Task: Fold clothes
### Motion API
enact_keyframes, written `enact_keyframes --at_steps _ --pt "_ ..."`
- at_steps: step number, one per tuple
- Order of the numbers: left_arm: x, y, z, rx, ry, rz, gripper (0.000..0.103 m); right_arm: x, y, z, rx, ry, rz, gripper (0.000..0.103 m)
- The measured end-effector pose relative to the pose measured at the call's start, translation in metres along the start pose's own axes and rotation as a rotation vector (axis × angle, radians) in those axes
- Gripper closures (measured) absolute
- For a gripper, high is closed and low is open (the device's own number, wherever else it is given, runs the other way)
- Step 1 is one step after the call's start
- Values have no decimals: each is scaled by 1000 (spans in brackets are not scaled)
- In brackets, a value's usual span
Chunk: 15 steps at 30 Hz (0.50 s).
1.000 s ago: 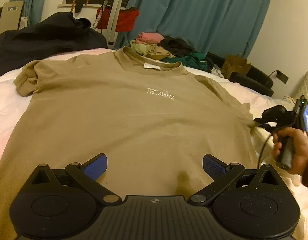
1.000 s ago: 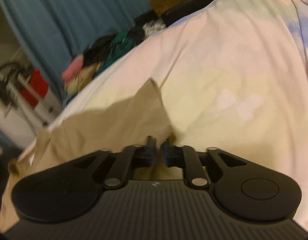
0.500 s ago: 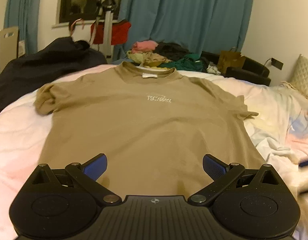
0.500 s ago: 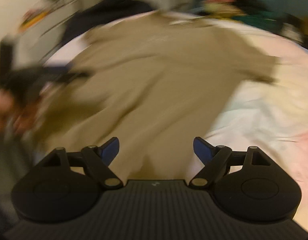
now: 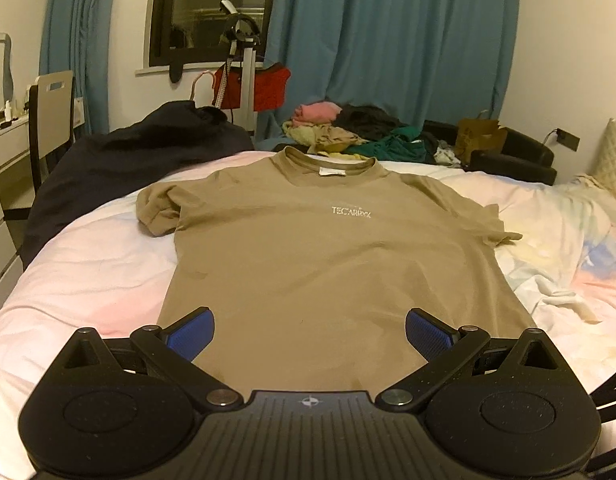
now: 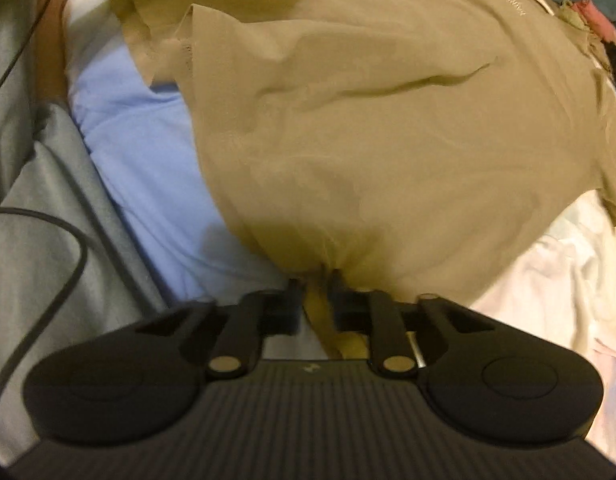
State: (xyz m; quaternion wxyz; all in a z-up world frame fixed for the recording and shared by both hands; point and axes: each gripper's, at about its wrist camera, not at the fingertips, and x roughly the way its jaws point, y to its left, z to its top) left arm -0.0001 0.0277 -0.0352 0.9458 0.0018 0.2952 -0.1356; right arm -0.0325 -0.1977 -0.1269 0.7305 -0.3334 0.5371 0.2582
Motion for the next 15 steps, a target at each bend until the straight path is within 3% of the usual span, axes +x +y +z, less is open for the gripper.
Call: enact_keyframes --at_steps 8,15 --pt "-5 4 -3 14 20 -29 0 -34 8 -13 -122 34 -67 98" --pt "-7 3 -5 30 28 -54 0 -27 14 -47 -56 10 -80 96"
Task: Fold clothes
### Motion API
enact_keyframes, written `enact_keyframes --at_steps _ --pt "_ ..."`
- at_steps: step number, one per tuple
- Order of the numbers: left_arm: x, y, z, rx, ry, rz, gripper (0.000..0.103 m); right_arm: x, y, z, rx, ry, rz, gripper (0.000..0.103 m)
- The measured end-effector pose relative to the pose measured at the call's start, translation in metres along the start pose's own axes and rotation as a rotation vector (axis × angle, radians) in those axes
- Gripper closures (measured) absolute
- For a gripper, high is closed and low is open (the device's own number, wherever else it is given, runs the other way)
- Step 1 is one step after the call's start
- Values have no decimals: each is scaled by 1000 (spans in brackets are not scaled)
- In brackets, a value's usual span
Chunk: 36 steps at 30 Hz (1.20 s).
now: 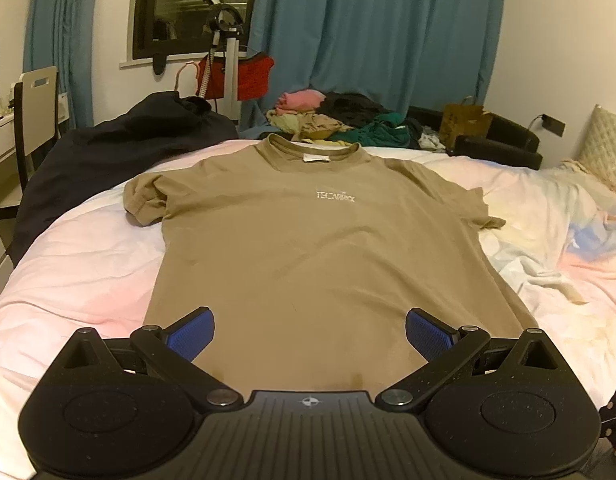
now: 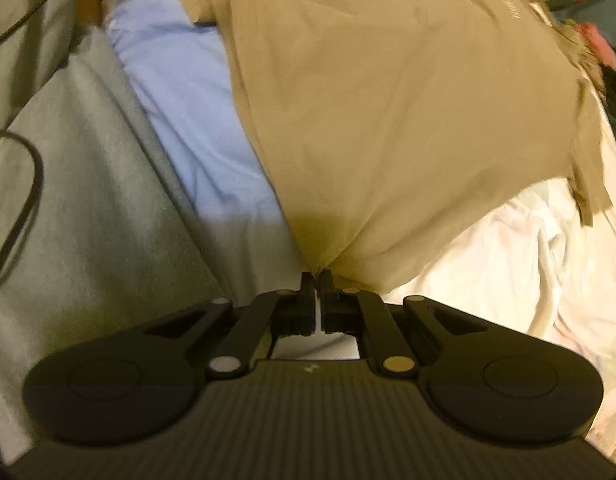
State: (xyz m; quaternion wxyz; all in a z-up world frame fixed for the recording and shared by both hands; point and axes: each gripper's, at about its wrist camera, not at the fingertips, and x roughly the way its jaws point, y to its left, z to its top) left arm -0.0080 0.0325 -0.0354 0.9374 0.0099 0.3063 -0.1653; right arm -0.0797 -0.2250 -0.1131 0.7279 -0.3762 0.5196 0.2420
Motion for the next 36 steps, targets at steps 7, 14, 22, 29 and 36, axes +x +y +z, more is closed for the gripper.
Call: enact_keyframes --at_steps 7,14,22,29,36 --pt "-9 -4 3 1 -34 -25 0 -59 -36 0 383 -269 70 50" --pt "-21 -1 8 -35 -92 -19 0 -91 -57 33 611 -575 -104 0" --pt "-31 12 13 -75 -161 29 0 -88 -92 60 939 -847 -228 0" --pt "-25 16 15 -80 -176 45 0 -55 -72 60 944 -949 -290 0" --pt "-15 12 15 -69 -148 45 0 -28 -65 55 976 -873 -264 0"
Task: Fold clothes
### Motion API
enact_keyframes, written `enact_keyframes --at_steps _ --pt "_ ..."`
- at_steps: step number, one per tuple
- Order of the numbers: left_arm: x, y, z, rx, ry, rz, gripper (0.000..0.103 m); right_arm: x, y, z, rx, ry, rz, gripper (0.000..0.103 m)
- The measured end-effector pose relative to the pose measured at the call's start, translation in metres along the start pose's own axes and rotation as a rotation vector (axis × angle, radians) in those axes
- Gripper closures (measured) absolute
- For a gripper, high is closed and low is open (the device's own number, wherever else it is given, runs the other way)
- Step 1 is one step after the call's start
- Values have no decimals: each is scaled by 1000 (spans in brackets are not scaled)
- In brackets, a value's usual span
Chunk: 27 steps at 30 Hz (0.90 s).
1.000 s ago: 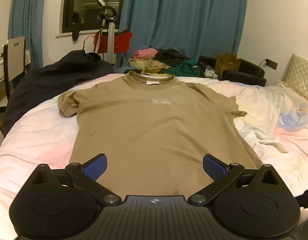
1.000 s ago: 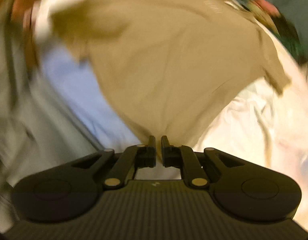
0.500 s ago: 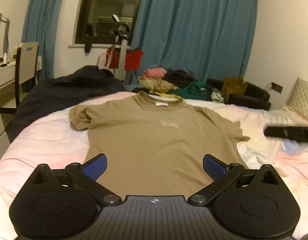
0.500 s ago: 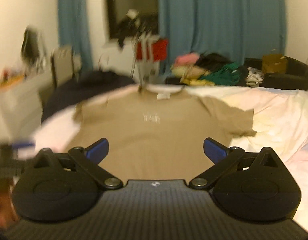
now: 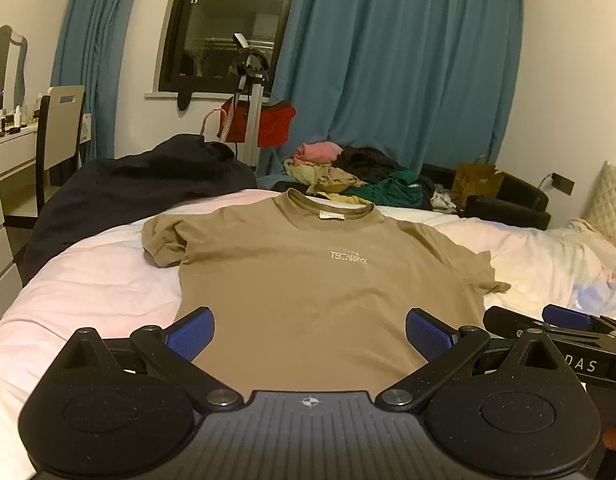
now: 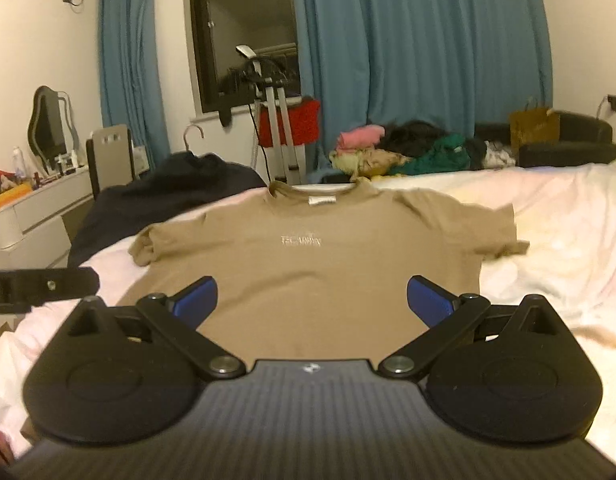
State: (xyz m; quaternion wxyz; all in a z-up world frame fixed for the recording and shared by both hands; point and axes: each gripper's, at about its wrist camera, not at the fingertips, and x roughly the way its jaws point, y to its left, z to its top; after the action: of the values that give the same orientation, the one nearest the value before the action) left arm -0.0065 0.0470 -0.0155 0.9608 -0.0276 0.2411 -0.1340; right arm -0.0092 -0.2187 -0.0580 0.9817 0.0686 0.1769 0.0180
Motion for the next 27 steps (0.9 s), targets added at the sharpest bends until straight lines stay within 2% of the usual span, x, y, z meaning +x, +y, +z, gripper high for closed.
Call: enact_keyframes --at_steps 3,5,7,13,16,20,24,27 --pt "6 0 -3 12 25 11 0 -3 -3 -1 11 -30 -16 0" --pt "13 6 -5 -16 56 13 0 -4 -5 -2 22 -42 -23 0" --pt "22 16 -3 -80 89 24 0 -5 -10 -3 41 -35 -20 0" --pt "78 57 22 -240 206 136 1 -9 -32 -8 130 -48 -43 0" --pt "115 87 31 -351 246 138 8 -5 -41 -10 162 -65 -85 0" --pt "166 133 35 -548 243 110 11 8 -52 -15 186 -61 -130 0" --pt "211 171 39 -734 173 85 13 31 -55 -20 198 -23 -128 0" --pt "245 188 32 -826 136 35 13 49 -52 -23 176 -5 -118 0"
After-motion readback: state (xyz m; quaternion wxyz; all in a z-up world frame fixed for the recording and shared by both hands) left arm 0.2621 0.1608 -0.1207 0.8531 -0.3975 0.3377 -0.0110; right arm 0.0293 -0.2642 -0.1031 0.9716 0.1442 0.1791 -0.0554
